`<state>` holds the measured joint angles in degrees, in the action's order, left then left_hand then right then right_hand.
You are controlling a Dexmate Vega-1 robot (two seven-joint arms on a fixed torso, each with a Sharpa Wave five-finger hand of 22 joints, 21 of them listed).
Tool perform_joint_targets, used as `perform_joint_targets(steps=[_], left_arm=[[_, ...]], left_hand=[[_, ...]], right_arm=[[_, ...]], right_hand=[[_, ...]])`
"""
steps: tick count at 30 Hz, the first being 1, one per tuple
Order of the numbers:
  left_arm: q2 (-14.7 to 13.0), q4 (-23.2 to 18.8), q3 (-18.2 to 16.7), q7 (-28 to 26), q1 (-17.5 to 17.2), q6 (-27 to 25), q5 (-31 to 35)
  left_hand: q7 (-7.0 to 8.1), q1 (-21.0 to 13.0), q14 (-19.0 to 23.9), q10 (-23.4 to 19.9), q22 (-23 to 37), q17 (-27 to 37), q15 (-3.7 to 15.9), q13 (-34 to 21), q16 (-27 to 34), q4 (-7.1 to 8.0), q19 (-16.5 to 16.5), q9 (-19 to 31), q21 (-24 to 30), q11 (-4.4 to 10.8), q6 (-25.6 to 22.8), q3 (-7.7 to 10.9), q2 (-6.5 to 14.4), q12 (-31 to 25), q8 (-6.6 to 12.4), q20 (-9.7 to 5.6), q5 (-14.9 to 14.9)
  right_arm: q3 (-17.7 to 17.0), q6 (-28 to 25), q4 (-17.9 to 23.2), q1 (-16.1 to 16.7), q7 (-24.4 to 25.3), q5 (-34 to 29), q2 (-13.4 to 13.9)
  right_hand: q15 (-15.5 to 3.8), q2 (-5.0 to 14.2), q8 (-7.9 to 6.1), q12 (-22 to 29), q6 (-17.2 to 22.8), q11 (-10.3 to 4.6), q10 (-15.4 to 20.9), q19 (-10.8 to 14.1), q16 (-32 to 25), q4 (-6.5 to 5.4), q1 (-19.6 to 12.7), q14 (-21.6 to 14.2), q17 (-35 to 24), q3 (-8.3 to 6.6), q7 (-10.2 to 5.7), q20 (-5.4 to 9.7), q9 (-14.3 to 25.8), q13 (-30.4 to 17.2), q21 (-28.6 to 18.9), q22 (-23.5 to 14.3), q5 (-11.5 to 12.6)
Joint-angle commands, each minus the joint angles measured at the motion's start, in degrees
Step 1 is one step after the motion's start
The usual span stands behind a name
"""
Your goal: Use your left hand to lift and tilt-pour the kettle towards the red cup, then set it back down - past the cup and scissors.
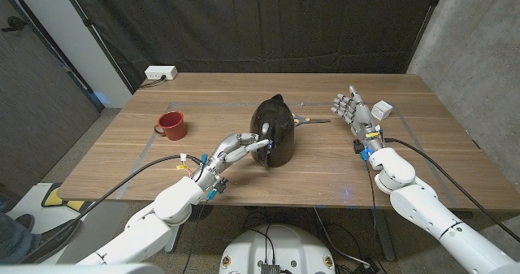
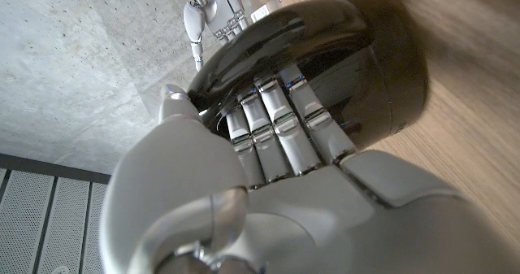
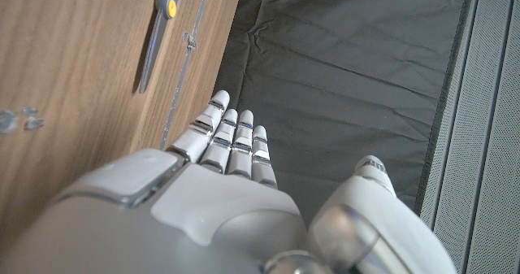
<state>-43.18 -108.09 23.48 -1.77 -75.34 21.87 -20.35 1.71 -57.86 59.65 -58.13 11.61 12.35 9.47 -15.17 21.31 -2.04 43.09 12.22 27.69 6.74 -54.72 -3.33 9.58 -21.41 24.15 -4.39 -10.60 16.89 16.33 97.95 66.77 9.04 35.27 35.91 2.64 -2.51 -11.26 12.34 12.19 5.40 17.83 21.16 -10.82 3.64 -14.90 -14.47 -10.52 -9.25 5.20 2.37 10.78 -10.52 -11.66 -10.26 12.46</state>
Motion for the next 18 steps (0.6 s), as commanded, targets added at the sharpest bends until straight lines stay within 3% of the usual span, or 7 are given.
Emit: perform_joint_targets(steps=[1,6,9,13,18], left_arm=[[0.9,-1.8,-0.2,-3.5,-0.8,-2.9,0.1],[0.4,-2.1,0.2,-2.9,-0.5,-4.2,-0.3],[-0.6,-3.3,0.4,-3.4,-0.7,-6.2,0.8],[-1.9,-7.1,-0.1,-7.8,-2.0,-12.2,4.0],[-1.4,-10.1,-0.5,-13.6,-3.5,-17.2,7.0]], left_hand=[[-0.17,-0.8,1.8,-3.8,0.1,0.4,0.62,-0.6,0.5,1.09,1.1,0.5,0.7,2.51,-3.4,1.53,0.6,-0.7,0.99,-0.09,0.1],[-0.61,-0.8,-0.6,-1.0,0.1,0.6,-0.50,-1.5,-0.9,1.58,-1.5,0.6,0.1,1.72,-0.6,2.22,0.4,0.7,-0.01,0.89,0.2],[-1.07,-0.4,-5.2,4.4,0.2,1.1,-2.64,-2.5,-3.2,2.58,-7.3,0.4,-1.3,1.11,4.6,3.07,0.2,3.3,-2.20,3.69,0.3],[-0.22,0.8,-12.2,9.9,0.4,1.8,-5.16,-3.5,-6.1,3.82,-12.5,0.1,-2.6,-0.23,9.4,3.50,-0.2,5.9,-4.41,6.35,0.3],[-0.40,0.9,-13.5,10.6,0.4,2.0,-5.81,-3.8,-6.6,3.94,-13.8,0.1,-2.9,-0.34,9.8,3.61,-0.5,6.3,-4.62,6.81,0.2]], right_arm=[[0.1,0.3,-0.7,-0.6,-0.8,0.4,-0.1],[0.2,0.2,-0.8,-0.7,-1.1,0.5,-0.1],[0.4,0.1,-0.8,-0.8,-1.2,0.5,-0.2],[0.6,-0.2,-0.4,-0.8,-1.0,0.2,0.0],[0.4,-0.5,0.7,-0.2,-0.5,-0.1,0.4]], right_hand=[[-0.19,0.57,-0.31,0.6,0.6,-0.13,0.6,0.6,-0.4,-0.07,-0.4,-0.6,-0.1,0.39,0.10,0.66,0.2,-0.2,-0.3,-0.3,-0.1],[-0.31,0.59,-0.37,0.6,0.8,-0.15,0.7,0.7,-0.4,-0.06,-0.4,-0.8,-0.1,0.42,-0.04,0.63,0.2,-0.2,-0.3,-0.3,-0.1],[-0.25,0.60,-0.36,0.6,0.8,-0.16,0.8,0.8,-0.4,-0.05,-0.4,-0.8,-0.1,0.44,-0.11,0.61,0.2,-0.2,-0.3,-0.3,-0.1],[-0.24,0.64,-0.37,0.7,0.9,-0.26,1.0,0.9,-0.4,-0.03,-0.4,-1.0,-0.1,0.44,-0.12,0.61,0.2,-0.2,-0.4,-0.3,-0.1],[-0.33,0.70,-0.39,0.8,1.0,-0.34,1.2,1.2,-0.5,-0.01,-0.5,-1.3,-0.1,0.46,-0.18,0.68,0.2,-0.2,-0.4,-0.4,-0.1]])
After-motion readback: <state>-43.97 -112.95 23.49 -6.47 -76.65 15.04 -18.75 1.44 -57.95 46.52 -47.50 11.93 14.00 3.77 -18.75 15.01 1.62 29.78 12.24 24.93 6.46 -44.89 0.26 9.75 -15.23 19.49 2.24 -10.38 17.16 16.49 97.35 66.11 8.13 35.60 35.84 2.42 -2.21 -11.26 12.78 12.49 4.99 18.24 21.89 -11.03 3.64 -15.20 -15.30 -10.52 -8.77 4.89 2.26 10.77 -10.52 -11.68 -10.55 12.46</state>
